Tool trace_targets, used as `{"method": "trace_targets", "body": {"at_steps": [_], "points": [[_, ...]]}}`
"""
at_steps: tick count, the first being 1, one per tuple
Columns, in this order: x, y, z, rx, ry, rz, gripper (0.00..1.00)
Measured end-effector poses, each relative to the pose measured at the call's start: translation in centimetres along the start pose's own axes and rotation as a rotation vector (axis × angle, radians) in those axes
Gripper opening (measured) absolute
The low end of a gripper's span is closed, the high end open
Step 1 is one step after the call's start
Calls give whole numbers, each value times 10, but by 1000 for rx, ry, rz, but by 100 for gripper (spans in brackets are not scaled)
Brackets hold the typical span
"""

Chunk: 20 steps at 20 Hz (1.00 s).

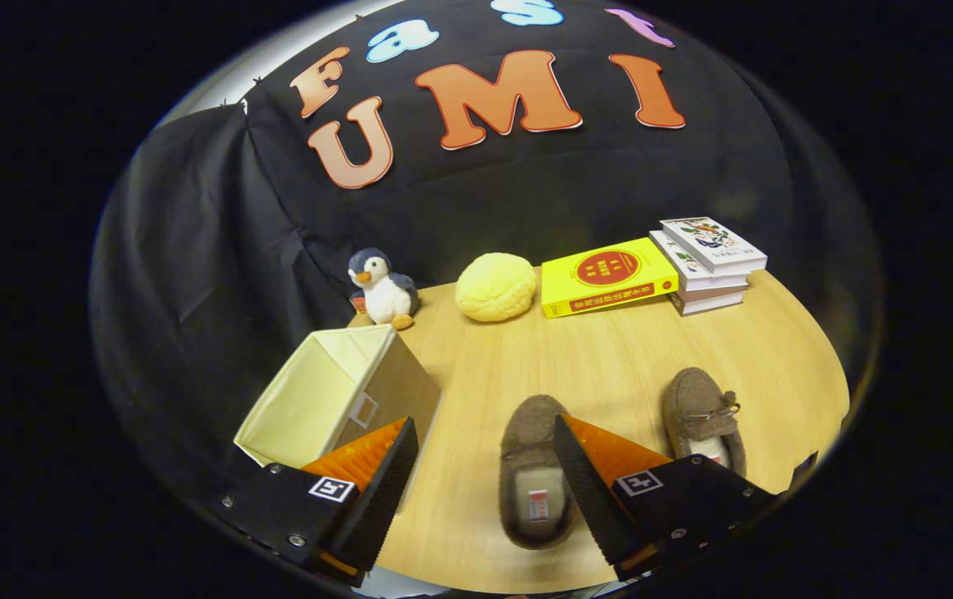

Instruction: Open the storage box then place both shoes into the box .Put the left shoe in first, then the right shoe, with the right side of both shoes facing outward in a uniform manner.

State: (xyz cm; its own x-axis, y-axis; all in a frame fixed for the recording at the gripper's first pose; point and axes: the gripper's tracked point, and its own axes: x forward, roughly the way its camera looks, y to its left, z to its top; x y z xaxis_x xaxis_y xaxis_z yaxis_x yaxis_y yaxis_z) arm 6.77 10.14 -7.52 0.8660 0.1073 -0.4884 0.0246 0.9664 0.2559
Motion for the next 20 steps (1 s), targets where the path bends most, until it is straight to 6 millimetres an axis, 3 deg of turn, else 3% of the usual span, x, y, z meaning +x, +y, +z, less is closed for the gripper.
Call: {"method": "trace_targets", "body": {"at_steps": [10, 15, 20], "points": [[24, -62, -57, -83, 91, -140, 98], [45, -80, -82, -127, 150, -173, 99], [67, -88, -94, -110, 175, -182, 97]]}}
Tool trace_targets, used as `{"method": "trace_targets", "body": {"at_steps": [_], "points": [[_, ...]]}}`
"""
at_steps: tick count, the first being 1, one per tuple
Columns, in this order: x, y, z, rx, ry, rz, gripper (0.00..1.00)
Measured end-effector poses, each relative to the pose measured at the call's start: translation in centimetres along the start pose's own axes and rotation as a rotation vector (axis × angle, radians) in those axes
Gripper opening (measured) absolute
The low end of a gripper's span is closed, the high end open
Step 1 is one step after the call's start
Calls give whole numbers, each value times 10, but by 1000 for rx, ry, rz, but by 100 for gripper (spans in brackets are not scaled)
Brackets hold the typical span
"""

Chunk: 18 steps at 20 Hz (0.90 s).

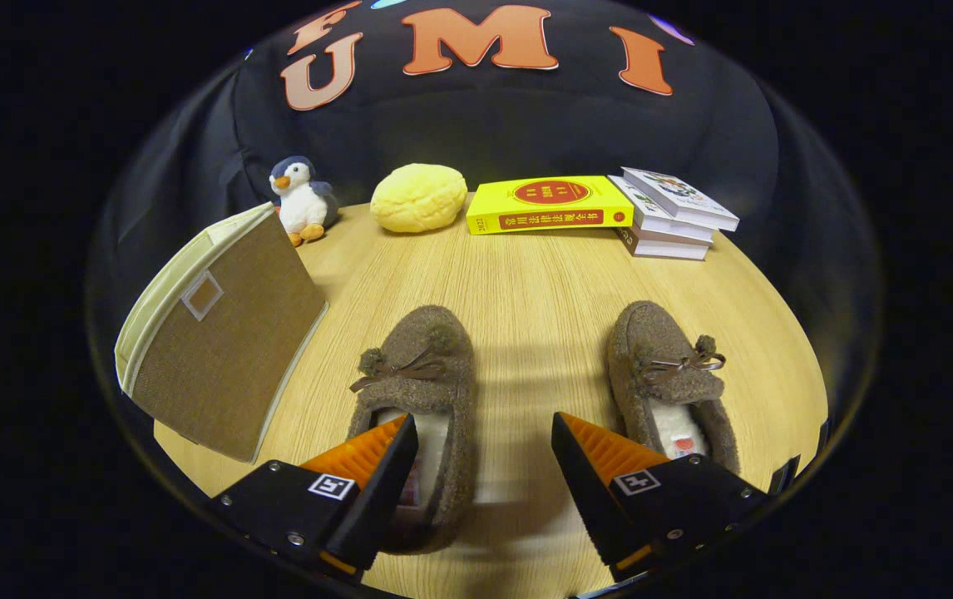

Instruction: Open the storage box then place both shoes into the box .Put the left shoe in first, then the right shoe, with the right side of both shoes facing outward in a uniform manner.

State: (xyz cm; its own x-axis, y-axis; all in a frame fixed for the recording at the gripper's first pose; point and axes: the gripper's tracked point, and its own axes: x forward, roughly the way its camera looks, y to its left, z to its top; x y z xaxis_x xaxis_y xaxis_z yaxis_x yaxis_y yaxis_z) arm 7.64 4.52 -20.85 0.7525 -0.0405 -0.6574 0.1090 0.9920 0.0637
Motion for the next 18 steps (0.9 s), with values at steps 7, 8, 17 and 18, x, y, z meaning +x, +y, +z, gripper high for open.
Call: {"method": "trace_targets", "body": {"at_steps": [7, 8, 17, 18], "points": [[20, 11, 4, 2, 11, 14, 75], [23, 13, 4, -2, 15, 14, 71], [34, 17, -5, 12, 77, -31, 14], [33, 17, -6, 24, 85, -35, 3]]}}
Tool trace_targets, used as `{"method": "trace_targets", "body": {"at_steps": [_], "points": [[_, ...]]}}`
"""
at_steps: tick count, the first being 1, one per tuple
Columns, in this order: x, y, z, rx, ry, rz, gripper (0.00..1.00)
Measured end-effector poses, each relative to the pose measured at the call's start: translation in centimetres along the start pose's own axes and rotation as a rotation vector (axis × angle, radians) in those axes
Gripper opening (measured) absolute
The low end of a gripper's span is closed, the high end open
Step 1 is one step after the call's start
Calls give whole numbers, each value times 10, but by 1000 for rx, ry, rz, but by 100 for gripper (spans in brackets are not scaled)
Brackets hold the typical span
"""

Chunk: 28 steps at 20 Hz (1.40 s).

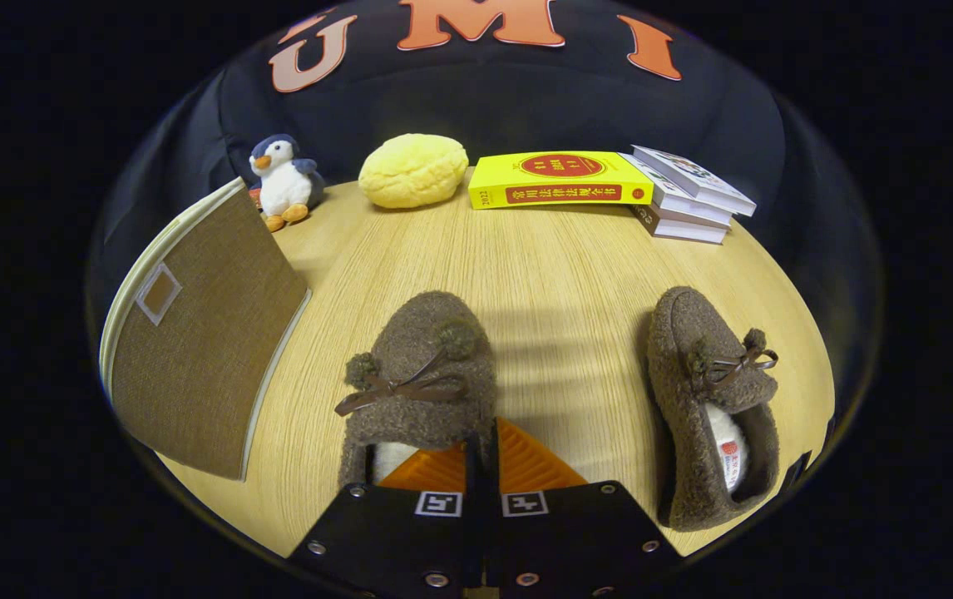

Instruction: Open the storage box then place both shoes into the box .Put the left shoe in first, then the right shoe, with the right side of both shoes facing outward in a uniform manner.

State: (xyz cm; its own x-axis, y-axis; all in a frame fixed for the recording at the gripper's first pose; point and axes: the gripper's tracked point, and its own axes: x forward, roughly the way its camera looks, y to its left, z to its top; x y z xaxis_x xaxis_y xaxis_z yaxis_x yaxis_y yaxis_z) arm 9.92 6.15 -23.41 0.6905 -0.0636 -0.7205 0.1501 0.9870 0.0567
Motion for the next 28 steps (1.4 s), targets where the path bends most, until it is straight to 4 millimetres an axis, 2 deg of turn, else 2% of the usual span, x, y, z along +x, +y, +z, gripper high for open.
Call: {"method": "trace_targets", "body": {"at_steps": [2, 6, 12, 18, 21, 28], "points": [[-6, 1, 7, 57, -4, 0, 1], [-28, -11, 33, 88, -52, -52, 1], [-80, 0, 78, 143, -136, -56, 1], [-136, 39, 128, 162, -223, -47, 1], [-157, 68, 146, 162, -259, -27, 1], [-174, 156, 156, 148, -252, 76, 1]]}}
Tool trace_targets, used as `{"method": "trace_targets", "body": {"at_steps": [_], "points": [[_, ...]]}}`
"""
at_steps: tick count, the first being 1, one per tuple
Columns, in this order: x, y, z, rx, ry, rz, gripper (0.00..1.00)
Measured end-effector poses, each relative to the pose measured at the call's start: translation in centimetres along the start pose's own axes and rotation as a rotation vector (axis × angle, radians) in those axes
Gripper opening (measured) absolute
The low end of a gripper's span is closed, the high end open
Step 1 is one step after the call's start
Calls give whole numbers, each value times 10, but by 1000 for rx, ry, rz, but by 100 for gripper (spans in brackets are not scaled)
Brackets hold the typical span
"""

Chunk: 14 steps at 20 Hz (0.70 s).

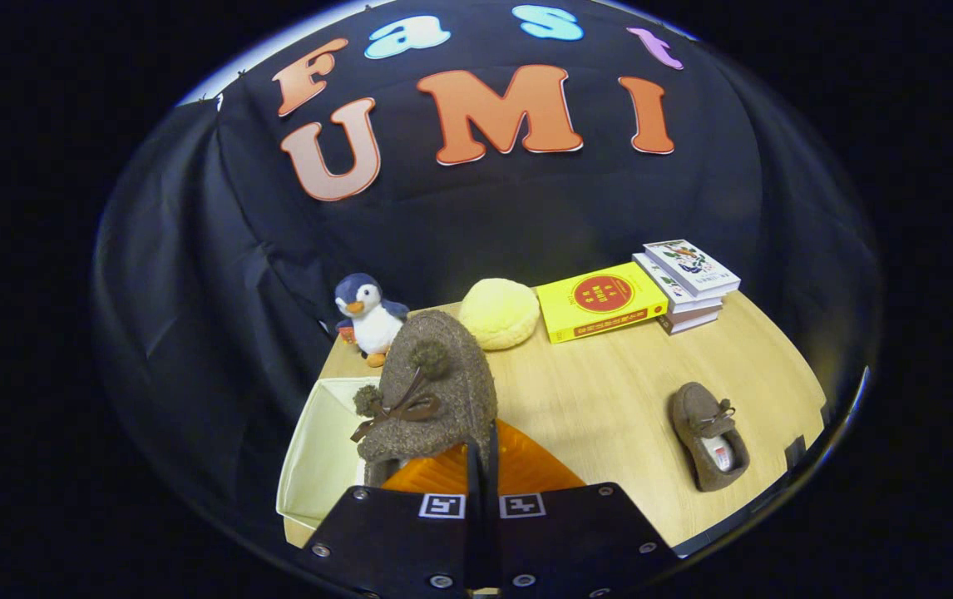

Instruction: Open the storage box then place both shoes into the box .Put the left shoe in first, then the right shoe, with the right side of both shoes facing outward in a uniform manner.

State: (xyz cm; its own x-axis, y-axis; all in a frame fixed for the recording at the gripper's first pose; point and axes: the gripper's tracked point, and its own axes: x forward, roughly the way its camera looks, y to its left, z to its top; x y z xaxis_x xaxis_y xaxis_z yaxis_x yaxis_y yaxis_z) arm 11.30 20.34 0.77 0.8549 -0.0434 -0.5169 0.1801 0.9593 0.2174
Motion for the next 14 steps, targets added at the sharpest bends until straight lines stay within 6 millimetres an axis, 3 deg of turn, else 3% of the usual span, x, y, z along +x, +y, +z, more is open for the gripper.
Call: {"method": "trace_targets", "body": {"at_steps": [5, 9, 14], "points": [[8, 62, -18, 29, 40, 64, 1], [27, 98, -39, 36, 79, 86, 1], [56, 121, -66, 24, 128, 63, 1]]}}
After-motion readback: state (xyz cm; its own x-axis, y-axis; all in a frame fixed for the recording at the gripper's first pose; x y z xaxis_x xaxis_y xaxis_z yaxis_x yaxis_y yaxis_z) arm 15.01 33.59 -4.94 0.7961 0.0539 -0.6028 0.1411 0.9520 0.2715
